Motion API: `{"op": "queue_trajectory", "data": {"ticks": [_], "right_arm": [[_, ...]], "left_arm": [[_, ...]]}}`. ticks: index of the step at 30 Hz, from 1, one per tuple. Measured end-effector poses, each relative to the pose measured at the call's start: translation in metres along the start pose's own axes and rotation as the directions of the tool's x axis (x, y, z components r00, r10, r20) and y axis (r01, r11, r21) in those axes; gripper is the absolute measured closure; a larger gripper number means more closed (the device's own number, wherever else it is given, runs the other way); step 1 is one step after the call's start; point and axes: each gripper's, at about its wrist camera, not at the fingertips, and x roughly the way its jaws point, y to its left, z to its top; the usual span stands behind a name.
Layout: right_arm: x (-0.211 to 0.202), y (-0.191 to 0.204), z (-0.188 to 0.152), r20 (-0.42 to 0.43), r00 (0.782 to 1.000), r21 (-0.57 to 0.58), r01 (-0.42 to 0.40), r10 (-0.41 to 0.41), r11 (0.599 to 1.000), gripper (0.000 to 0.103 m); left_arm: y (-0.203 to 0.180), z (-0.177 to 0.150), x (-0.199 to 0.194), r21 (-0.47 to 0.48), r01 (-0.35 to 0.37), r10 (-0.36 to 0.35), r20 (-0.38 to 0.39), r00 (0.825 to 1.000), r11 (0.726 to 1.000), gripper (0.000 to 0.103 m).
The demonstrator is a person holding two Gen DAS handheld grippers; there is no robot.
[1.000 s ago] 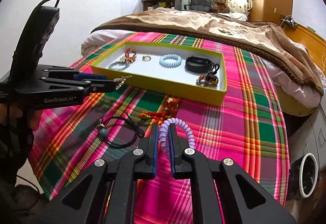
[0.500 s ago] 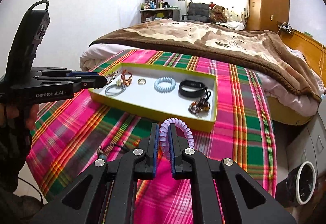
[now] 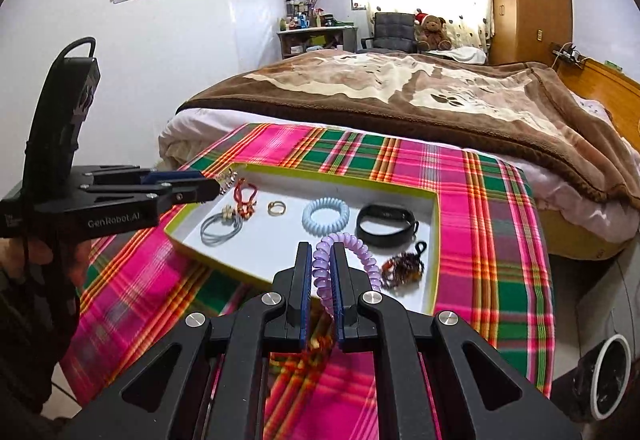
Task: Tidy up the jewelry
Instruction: 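Carry the lilac coil and gold hair clip over the box lid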
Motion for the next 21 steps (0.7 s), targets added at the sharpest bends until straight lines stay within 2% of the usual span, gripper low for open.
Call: {"op": "queue_trajectory", "data": {"ticks": [8, 13, 21], "right_arm": [[0.032, -0.003, 0.017, -0.03, 0.999, 0.003, -0.024, 0.024, 1.0, 0.094], [0.06, -0.002, 0.011, -0.094, 0.995, -0.016, -0.014, 0.013, 1.0, 0.094], [0.082, -0.001, 0.002, -0.16, 0.987, -0.032, -0.013, 0.008, 0.999, 0.094]], "left_arm": [[0.008, 0.008, 0.025, -0.017, -0.007, 0.007, -0.028, 1.0, 1.0, 0.076], [0.008, 0.0, 0.048, -0.019, 0.002, -0.003, -0.08, 0.997, 1.0, 0.076], [0.013, -0.006, 0.069, -0.023, 0.004, -0.007, -0.134, 0.991, 1.0, 0.076]]}}
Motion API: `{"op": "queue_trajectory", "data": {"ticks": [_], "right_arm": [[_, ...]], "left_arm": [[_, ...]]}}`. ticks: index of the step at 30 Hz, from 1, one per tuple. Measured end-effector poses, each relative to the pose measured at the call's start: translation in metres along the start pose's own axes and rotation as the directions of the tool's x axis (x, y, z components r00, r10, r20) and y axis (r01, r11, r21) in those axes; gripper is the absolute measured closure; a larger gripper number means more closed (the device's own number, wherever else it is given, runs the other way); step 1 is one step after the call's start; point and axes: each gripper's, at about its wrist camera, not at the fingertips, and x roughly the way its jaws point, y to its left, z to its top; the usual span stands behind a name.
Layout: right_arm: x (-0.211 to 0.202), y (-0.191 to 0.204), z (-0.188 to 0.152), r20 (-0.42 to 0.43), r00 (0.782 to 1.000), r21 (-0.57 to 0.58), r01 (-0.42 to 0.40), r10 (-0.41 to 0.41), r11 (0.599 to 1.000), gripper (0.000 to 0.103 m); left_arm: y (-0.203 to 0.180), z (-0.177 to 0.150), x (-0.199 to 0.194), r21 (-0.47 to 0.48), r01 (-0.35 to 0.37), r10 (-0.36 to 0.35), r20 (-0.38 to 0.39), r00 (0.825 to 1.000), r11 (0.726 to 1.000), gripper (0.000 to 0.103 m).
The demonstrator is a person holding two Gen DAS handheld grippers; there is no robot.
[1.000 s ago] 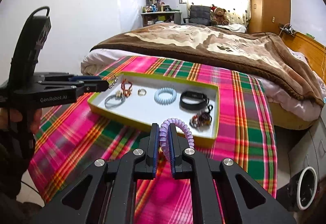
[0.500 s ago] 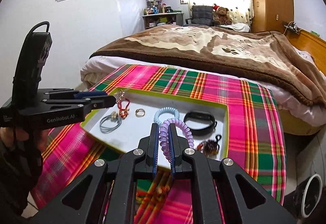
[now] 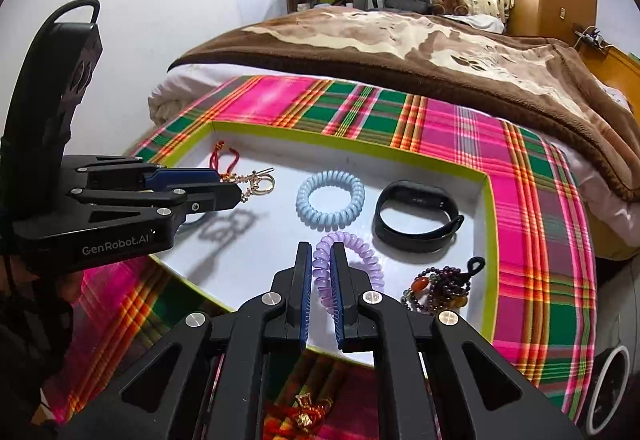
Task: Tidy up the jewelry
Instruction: 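Carry the lilac coil and gold hair clip over the box lid, then open both tools to release the lilac coil and hair clip in the lid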
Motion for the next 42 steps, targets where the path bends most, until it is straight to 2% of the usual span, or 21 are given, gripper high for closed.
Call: {"op": "queue_trajectory", "data": {"ticks": [11, 28, 32, 34, 36, 38, 42], "right_arm": [[0.018, 0.002, -0.001, -0.056, 0.998, 0.002, -0.02, 0.02, 1.0, 0.094], [0.022, 0.001, -0.002, -0.066, 0.997, 0.027, -0.029, 0.031, 0.999, 0.093], [0.019, 0.0, -0.003, -0.056, 0.998, 0.035, -0.021, 0.023, 0.999, 0.089], [0.016, 0.0, -0.004, -0.049, 0.999, 0.044, -0.019, 0.022, 0.999, 0.087], [0.013, -0.001, -0.004, -0.037, 0.999, 0.056, -0.024, 0.026, 0.998, 0.074], [0.01, -0.002, -0.004, -0.026, 0.999, 0.067, -0.028, 0.03, 0.997, 0.067], [0.002, -0.001, -0.005, -0.004, 1.0, 0.081, -0.027, 0.027, 0.996, 0.067]], "left_arm": [[0.002, -0.004, 0.009, -0.008, -0.005, 0.004, -0.027, 1.0, 1.0, 0.076], [0.004, -0.004, 0.006, -0.028, 0.008, -0.009, -0.021, 1.0, 1.0, 0.075], [0.001, -0.004, 0.003, -0.021, 0.011, -0.012, -0.012, 1.0, 1.0, 0.075], [0.001, -0.005, 0.002, -0.023, 0.012, -0.013, -0.015, 1.0, 1.0, 0.07], [-0.001, -0.005, -0.001, -0.022, 0.014, -0.014, -0.01, 1.0, 1.0, 0.068], [-0.001, -0.006, -0.005, -0.023, 0.014, -0.014, -0.004, 1.0, 1.0, 0.067], [-0.003, -0.007, -0.016, -0.029, 0.012, -0.012, 0.017, 1.0, 1.0, 0.067]]}}
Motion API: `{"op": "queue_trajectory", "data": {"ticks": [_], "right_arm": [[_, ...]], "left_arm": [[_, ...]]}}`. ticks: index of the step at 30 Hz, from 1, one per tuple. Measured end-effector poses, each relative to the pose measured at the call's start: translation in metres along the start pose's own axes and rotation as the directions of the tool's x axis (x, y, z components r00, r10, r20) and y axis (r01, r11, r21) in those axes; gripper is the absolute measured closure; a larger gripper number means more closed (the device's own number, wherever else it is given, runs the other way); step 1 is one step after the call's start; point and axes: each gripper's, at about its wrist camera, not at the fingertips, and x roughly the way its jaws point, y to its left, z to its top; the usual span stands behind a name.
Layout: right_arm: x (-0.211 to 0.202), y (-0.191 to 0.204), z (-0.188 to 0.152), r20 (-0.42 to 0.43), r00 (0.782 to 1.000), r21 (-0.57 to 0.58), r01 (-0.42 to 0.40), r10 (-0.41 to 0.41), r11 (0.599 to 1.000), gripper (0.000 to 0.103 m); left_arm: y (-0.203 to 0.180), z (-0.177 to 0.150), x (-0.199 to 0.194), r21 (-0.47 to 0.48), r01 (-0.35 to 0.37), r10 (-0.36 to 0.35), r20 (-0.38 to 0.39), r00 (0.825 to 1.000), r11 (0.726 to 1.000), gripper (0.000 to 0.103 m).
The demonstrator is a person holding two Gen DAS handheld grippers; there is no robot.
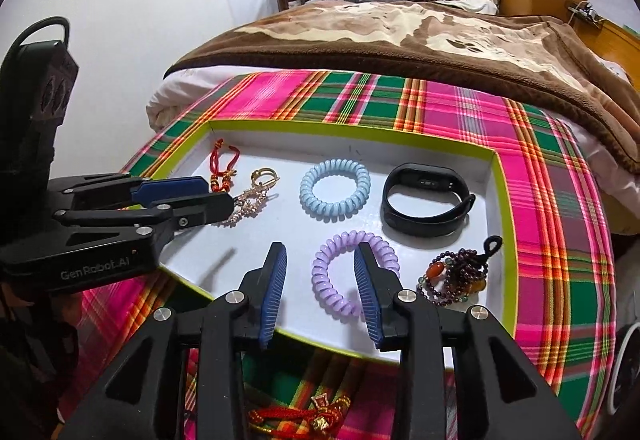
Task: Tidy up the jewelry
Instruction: 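Open both tools to release the lilac coil and hair clip in the lid, then grasp the black cord with teal bead with the left tool while the right tool moves to the red charm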
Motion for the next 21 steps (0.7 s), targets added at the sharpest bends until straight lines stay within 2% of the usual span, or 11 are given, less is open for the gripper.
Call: {"op": "queue_trajectory", "data": {"ticks": [4, 17, 21], "right_arm": [[-0.01, 0.001, -0.003, 0.021, 1.0, 0.015, -0.002, 0.002, 1.0, 0.067], [-0.059, 0.008, -0.025, 0.115, 0.993, 0.041, 0.02, -0.025, 0.999, 0.065], [-0.075, 0.008, -0.037, 0.152, 0.988, 0.069, 0.015, -0.025, 0.998, 0.056]], "left_arm": [[-0.001, -0.005, -0.014, -0.012, -0.003, 0.003, 0.023, 1.0, 1.0, 0.061], [-0.009, -0.039, -0.056, -0.022, 0.033, -0.031, 0.083, 0.996, 0.999, 0.058], [-0.016, -0.054, -0.059, -0.022, 0.056, -0.055, 0.071, 0.996, 0.998, 0.057]]}}
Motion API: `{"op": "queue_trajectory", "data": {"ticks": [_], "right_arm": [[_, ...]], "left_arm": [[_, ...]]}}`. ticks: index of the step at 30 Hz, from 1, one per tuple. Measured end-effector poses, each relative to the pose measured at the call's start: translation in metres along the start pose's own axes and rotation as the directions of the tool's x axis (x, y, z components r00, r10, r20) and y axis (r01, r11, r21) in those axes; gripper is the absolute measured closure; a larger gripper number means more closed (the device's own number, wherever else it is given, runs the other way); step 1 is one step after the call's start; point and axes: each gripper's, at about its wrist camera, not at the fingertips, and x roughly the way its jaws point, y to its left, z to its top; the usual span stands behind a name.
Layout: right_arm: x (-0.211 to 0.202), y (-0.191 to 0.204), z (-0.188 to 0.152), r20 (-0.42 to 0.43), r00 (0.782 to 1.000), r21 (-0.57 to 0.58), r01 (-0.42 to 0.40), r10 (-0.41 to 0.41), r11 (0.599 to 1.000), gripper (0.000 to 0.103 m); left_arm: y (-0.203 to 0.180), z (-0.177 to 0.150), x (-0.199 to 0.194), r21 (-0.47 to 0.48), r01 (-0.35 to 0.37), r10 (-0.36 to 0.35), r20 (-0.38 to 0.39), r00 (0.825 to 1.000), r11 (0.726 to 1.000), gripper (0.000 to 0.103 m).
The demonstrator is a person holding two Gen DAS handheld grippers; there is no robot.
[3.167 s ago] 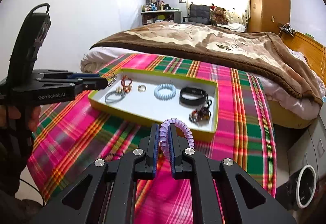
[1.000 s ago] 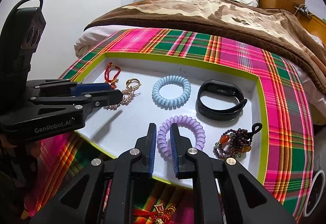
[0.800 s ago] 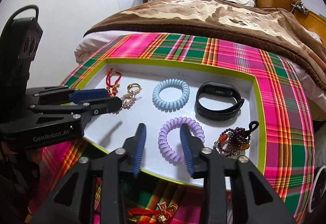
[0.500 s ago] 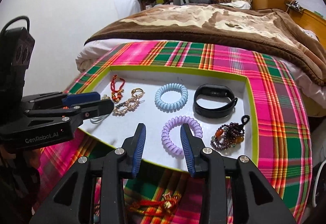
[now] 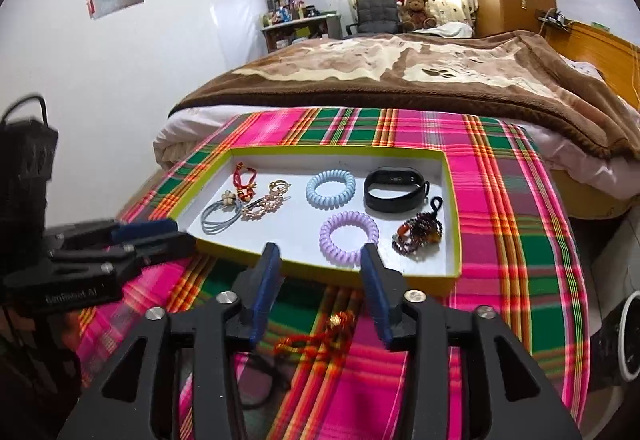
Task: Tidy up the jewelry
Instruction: 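Grasp the black cord with teal bead with the left tool while the right tool moves to the red charm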
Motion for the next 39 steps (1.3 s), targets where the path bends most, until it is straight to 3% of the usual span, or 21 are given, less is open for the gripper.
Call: {"op": "queue_trajectory", "data": {"ticks": [8, 17, 26, 31, 39], "right_arm": [[-0.019, -0.008, -0.02, 0.021, 0.999, 0.032, 0.044, -0.045, 0.999, 0.055], [-0.032, -0.019, -0.038, 0.028, 0.998, 0.083, 0.046, -0.049, 0.995, 0.055], [-0.04, -0.016, -0.045, 0.034, 0.998, 0.093, 0.048, -0.051, 0.995, 0.055], [-0.041, -0.014, -0.047, 0.033, 0.998, 0.091, 0.052, -0.055, 0.995, 0.055], [-0.039, -0.017, -0.049, 0.021, 0.997, 0.102, 0.065, -0.068, 0.993, 0.055]], "left_arm": [[-0.022, -0.03, 0.003, 0.031, 0.059, -0.057, -0.049, 0.997, 0.998, 0.057], [-0.04, -0.052, 0.007, 0.055, 0.061, -0.056, -0.088, 0.995, 0.997, 0.057], [-0.055, -0.066, 0.011, 0.121, -0.048, 0.058, -0.086, 0.995, 0.991, 0.057], [-0.058, -0.069, 0.012, 0.127, -0.048, 0.06, -0.094, 0.994, 0.991, 0.058], [-0.051, -0.068, 0.011, 0.112, -0.047, 0.057, -0.09, 0.994, 0.993, 0.082]]}}
